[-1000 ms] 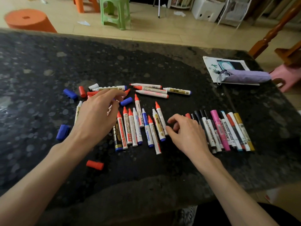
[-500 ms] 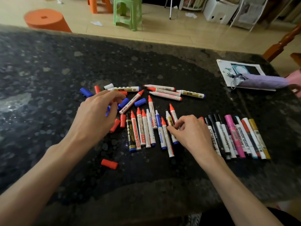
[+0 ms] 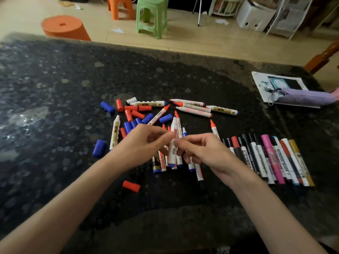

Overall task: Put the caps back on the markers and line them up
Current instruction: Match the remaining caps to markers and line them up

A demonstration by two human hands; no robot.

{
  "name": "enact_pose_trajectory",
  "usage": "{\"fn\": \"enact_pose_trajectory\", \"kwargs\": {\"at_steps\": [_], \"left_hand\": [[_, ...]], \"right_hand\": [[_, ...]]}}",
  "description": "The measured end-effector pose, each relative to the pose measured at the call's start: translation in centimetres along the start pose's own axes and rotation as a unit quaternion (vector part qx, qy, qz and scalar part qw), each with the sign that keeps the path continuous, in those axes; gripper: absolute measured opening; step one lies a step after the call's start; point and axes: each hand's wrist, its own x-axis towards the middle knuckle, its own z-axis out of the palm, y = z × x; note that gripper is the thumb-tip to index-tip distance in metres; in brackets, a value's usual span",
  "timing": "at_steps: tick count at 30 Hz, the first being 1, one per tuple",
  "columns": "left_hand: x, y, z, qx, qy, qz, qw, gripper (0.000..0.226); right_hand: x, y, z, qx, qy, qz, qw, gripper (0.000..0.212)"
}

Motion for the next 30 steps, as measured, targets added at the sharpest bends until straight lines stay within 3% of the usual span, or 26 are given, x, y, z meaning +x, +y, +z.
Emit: {"fn": "enact_pose_trajectory", "kwargs": {"at_steps": [6, 9, 12, 14, 20, 26, 28, 30], "left_hand": [[0.2, -1.8, -1.4, -0.063, 0.055, -0.097, 0.992, 0.019], [0.1, -3.0, -3.3, -0.002, 0.123, -0.121, 0.985, 0.016], [-0.4, -4.0, -4.9, 0.055, 0.162, -0.128, 0.977, 0.014], [-0.5, -4.6, -5.5, 0.051, 0.174, -0.127, 0.975, 0.016], [-0.8, -4.9, -6.4, 0.091, 0.177, -0.119, 0.973, 0.014], [-1.3, -5.4, -7.2, 0.098, 0.165, -0.107, 0.976, 0.008], [-1.2, -5.4, -7.2, 0.094, 0.153, -0.098, 0.979, 0.008], [-1.2, -5.1, -7.0, 0.084, 0.141, -0.096, 0.982, 0.009]], "right_hand": [[0.8, 0.1, 2.0, -0.011, -0.036, -0.046, 0.998, 0.017], [2.2, 0.4, 2.2, -0.133, 0.04, -0.068, 0.988, 0.016], [4.0, 0.4, 2.4, -0.271, 0.173, -0.148, 0.935, 0.02], [5.5, 0.0, 2.5, -0.336, 0.207, -0.214, 0.894, 0.022], [10.2, -1.8, 2.5, -0.492, 0.214, -0.259, 0.803, 0.017], [11.9, -2.4, 2.0, -0.587, 0.176, -0.268, 0.743, 0.023], [11.7, -2.4, 1.9, -0.59, 0.177, -0.278, 0.737, 0.023], [10.6, -2.3, 1.9, -0.509, 0.213, -0.295, 0.78, 0.019]]}}
